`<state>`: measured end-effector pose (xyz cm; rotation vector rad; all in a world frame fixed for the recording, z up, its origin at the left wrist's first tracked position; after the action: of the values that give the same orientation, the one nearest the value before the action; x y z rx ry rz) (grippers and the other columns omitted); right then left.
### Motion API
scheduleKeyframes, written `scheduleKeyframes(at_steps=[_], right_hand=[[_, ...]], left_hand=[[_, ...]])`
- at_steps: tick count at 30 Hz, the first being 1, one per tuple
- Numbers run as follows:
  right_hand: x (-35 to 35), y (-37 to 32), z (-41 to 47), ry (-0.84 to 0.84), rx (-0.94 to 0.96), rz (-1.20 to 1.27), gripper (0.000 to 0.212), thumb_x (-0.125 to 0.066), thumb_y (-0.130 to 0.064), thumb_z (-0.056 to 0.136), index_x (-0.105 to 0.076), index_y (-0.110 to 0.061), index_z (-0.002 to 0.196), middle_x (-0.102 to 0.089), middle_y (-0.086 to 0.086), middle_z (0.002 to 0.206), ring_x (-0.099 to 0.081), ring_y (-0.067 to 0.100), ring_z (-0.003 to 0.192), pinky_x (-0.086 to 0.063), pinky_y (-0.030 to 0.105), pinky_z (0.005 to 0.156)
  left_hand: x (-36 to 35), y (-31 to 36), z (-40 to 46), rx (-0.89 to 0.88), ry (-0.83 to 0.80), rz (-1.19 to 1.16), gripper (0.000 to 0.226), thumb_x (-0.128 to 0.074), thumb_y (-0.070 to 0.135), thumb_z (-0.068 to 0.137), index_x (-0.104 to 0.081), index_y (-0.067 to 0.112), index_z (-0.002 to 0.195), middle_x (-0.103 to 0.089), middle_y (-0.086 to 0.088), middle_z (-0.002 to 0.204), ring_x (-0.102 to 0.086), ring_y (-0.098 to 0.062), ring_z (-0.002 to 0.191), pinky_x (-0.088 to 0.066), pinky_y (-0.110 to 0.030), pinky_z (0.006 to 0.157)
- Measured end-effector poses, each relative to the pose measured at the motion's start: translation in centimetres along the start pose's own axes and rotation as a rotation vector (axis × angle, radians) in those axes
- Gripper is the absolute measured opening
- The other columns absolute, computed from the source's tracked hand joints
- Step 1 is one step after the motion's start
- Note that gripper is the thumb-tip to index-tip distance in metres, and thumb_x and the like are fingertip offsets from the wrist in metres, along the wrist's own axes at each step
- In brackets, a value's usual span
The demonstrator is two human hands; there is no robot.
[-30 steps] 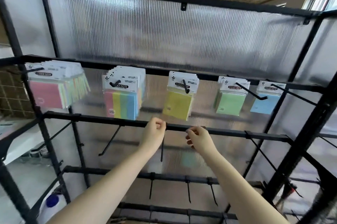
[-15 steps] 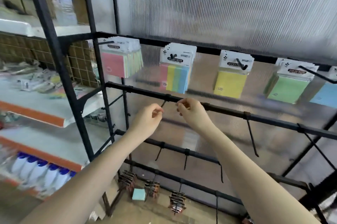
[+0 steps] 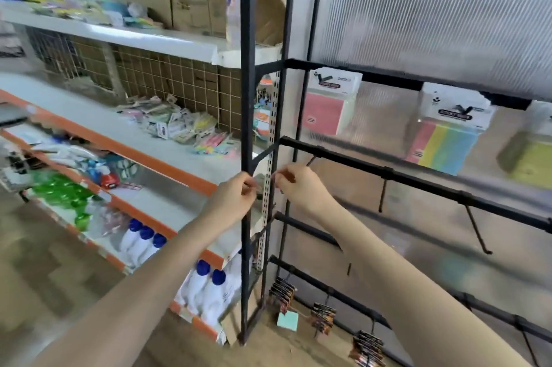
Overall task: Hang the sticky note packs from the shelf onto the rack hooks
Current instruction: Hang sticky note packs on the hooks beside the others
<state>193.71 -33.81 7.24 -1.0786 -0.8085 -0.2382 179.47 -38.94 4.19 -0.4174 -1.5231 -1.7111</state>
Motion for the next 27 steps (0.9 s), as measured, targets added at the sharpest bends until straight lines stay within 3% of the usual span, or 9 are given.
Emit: scheduleKeyframes(at_steps=[4, 9, 12, 16, 22, 27], right_hand=[[-6.1, -4.1, 2.6, -0.074, 0.026, -0.011, 0.019, -0.051, -0.022, 0.096, -0.065, -0.012, 0.101, -0.064, 0.001, 0.090, -0.058, 0.018, 0.082, -0.042, 0.027, 0.068], [-12.2, -7.1, 5.8, -0.108, -0.002, -0.026, 0.016, -0.050, -0.022, 0.096, -0.064, -0.014, 0.098, -0.067, 0.005, 0.098, -0.059, 0.020, 0.086, -0.042, 0.026, 0.063], [-15.2, -8.3, 7.4, -0.136, -0.014, -0.031, 0.019, -0.049, -0.022, 0.095, -0.064, -0.010, 0.100, -0.067, 0.008, 0.100, -0.062, 0.026, 0.090, -0.047, 0.032, 0.072], [-18.8, -9.0, 9.7, -0.176, -0.026, -0.084, 0.022, -0.050, -0.022, 0.095, -0.063, -0.007, 0.105, -0.065, 0.013, 0.105, -0.059, 0.030, 0.096, -0.039, 0.028, 0.070], [-23.1, -8.3, 14.3, -0.192, -0.081, -0.106, 0.023, -0.048, -0.022, 0.096, -0.062, -0.009, 0.108, -0.064, 0.012, 0.108, -0.058, 0.028, 0.096, -0.039, 0.027, 0.071], [-27.2, -8.5, 19.7, -0.183, -0.101, -0.071, 0.023, -0.044, -0.018, 0.095, -0.062, -0.009, 0.107, -0.064, 0.009, 0.110, -0.058, 0.026, 0.098, -0.046, 0.031, 0.078]], left_hand=[[4.5, -5.7, 0.6, 0.053, -0.022, 0.038, 0.012, -0.053, 0.017, 0.094, -0.058, 0.012, 0.104, -0.066, -0.006, 0.102, -0.062, -0.024, 0.093, -0.050, -0.038, 0.081], [8.8, -11.9, 1.1, 0.089, -0.021, 0.051, 0.021, -0.051, 0.017, 0.095, -0.060, 0.008, 0.111, -0.067, -0.008, 0.106, -0.062, -0.023, 0.098, -0.047, -0.029, 0.078], [10.9, -14.8, 1.5, 0.101, -0.005, 0.066, 0.018, -0.053, 0.013, 0.092, -0.061, 0.006, 0.107, -0.067, -0.011, 0.102, -0.061, -0.024, 0.093, -0.042, -0.026, 0.073], [12.9, -18.7, 2.6, 0.169, -0.023, 0.088, 0.020, -0.051, 0.017, 0.093, -0.057, 0.012, 0.111, -0.065, -0.007, 0.104, -0.060, -0.025, 0.097, -0.048, -0.037, 0.086], [14.8, -23.7, 4.8, 0.197, 0.014, 0.131, 0.014, -0.046, 0.016, 0.094, -0.056, 0.013, 0.103, -0.058, 0.000, 0.092, -0.058, -0.023, 0.092, -0.043, -0.030, 0.077], [16.3, -28.7, 8.7, 0.244, 0.025, 0.186, 0.016, -0.045, 0.015, 0.093, -0.057, 0.012, 0.104, -0.060, 0.000, 0.095, -0.060, -0.023, 0.091, -0.049, -0.033, 0.078]])
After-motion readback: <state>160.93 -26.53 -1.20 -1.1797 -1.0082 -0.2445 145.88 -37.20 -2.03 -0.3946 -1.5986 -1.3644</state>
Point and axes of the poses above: each hand's wrist, its own z-axis towards the middle knuckle, its own x-axis out of the back of the hand, y = z × x, the point moved 4 cm from there along z, towards the middle knuckle
